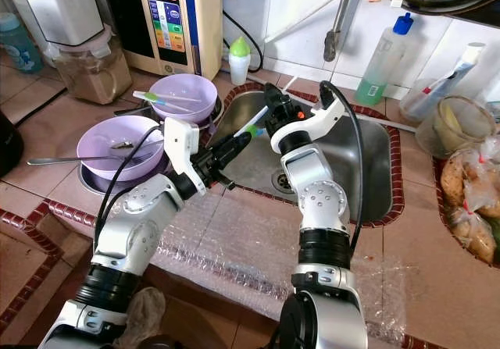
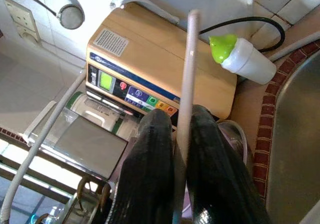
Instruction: Kitchen organization
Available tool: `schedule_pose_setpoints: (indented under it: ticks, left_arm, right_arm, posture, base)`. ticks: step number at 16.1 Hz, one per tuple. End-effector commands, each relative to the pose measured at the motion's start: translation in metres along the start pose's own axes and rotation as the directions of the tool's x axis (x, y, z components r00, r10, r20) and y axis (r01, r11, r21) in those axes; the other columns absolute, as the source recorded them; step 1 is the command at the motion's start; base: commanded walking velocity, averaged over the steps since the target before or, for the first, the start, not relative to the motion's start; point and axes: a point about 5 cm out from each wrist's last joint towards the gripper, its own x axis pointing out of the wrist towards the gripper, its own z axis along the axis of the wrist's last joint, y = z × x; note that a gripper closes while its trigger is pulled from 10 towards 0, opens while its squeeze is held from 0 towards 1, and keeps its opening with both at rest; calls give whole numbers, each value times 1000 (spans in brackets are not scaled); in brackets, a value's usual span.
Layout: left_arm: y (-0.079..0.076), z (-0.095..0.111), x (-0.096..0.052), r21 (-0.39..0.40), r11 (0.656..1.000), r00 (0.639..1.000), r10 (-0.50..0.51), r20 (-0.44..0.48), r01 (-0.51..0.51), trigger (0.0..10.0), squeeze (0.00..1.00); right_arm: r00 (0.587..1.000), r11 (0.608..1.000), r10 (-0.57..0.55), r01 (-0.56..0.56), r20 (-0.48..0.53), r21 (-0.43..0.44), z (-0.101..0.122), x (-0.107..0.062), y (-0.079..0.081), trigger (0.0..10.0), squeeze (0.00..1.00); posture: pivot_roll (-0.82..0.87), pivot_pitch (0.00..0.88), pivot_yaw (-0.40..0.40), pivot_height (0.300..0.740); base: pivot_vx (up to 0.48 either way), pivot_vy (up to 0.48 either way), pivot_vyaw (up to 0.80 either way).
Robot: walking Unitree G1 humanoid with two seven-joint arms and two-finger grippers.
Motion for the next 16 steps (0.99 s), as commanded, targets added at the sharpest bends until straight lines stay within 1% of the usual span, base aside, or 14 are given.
schedule_pose_setpoints:
  ticks: [1, 2, 3, 4, 6, 7, 9, 10, 11, 12, 13, 14, 15, 16]
  left_arm:
    - [-5, -2, 3, 31, 999, 1000, -26, -16, 27, 10000, 420]
    - [-4, -3, 3, 40, 999, 1000, -18, -17, 19, 10000, 1000]
    - [-3, -3, 3, 50, 999, 1000, -13, -18, 14, 10000, 1000]
    - [-3, -3, 2, 56, 998, 1000, -8, -20, 9, 10000, 1000]
    - [-3, -4, 1, 67, 998, 1000, 3, -21, -2, 10000, 1000]
    - [-2, -5, 0, 71, 997, 1000, 10, -22, -9, 10000, 1000]
    - [-2, -6, -1, 86, 996, 999, 19, -27, -17, 10000, 1000]
    - [-2, -6, -4, 92, 996, 999, 25, -30, -22, 10000, 1000]
    - [-1, -7, -5, 93, 995, 999, 28, -33, -24, 10000, 1000]
    - [-1, -7, -6, 95, 995, 999, 30, -37, -26, 10000, 1000]
    - [-1, -7, -6, 95, 995, 999, 30, -38, -26, 10000, 1000]
    - [-1, -7, -7, 97, 995, 999, 30, -39, -26, 10000, 1000]
    - [0, -6, -8, 106, 994, 999, 35, -42, -30, 10000, 1000]
    - [1, -3, -11, 123, 992, 999, 39, -34, -35, 10000, 1000]
  right_arm:
    - [1000, 1000, -9, 9, -4, -28, 2, 4, 2, 0, 0]
    - [1000, 998, -9, 10, 4, -67, 3, 5, 2, 0, 0]
    - [1000, 981, 17, -18, -6, -193, 3, 6, 5, 0, 0]
    - [997, 937, 66, -78, -45, -340, -1, 5, 12, 0, 0]
    - [995, 919, 81, -99, -64, -381, -5, 4, 14, 0, 0]
    - [996, 897, 62, -84, -65, -435, -6, 4, 8, 0, 0]
    - [998, 864, 34, -58, -57, -501, -4, 3, -2, 0, 0]
    - [999, 822, 3, -27, -43, -569, 0, 2, -13, 0, 0]
    - [999, 792, -16, -8, -34, -610, 4, 0, -21, 0, 0]
    - [998, 776, -55, 36, -12, -629, 9, -1, -30, 0, 0]
    - [998, 755, -70, 51, -3, -654, 11, -3, -34, 0, 0]
    - [997, 748, -77, 59, 3, -661, 12, -3, -35, 0, 0]
    - [992, 722, -121, 102, 21, -685, 14, -7, -45, 39, 0]
    - [986, 693, -163, 131, 24, -709, 14, -11, -55, 10000, 0]
  posture:
    - [-23, 0, -21, 740]
    - [-23, 0, -21, 740]
    - [-23, 0, -21, 740]
    - [-23, 0, -21, 740]
    - [-2, 0, -39, 740]
    - [-2, 0, -39, 740]
    - [8, 0, -42, 740]
    - [9, 0, -41, 740]
    - [11, 0, -40, 740]
    - [12, 0, -37, 740]
    - [12, 0, -37, 740]
    - [14, 0, -35, 740]
    - [16, 0, -36, 740]
    - [16, 0, -33, 740]
  base:
    - [0, 0, 0]
    - [0, 0, 0]
    - [0, 0, 0]
    - [0, 0, 0]
    - [0, 0, 0]
    - [0, 0, 0]
    - [0, 0, 0]
    - [0, 0, 0]
    - [0, 0, 0]
    - [0, 0, 0]
    - [0, 0, 0]
    - [0, 0, 0]
    - [0, 0, 0]
    - [0, 0, 0]
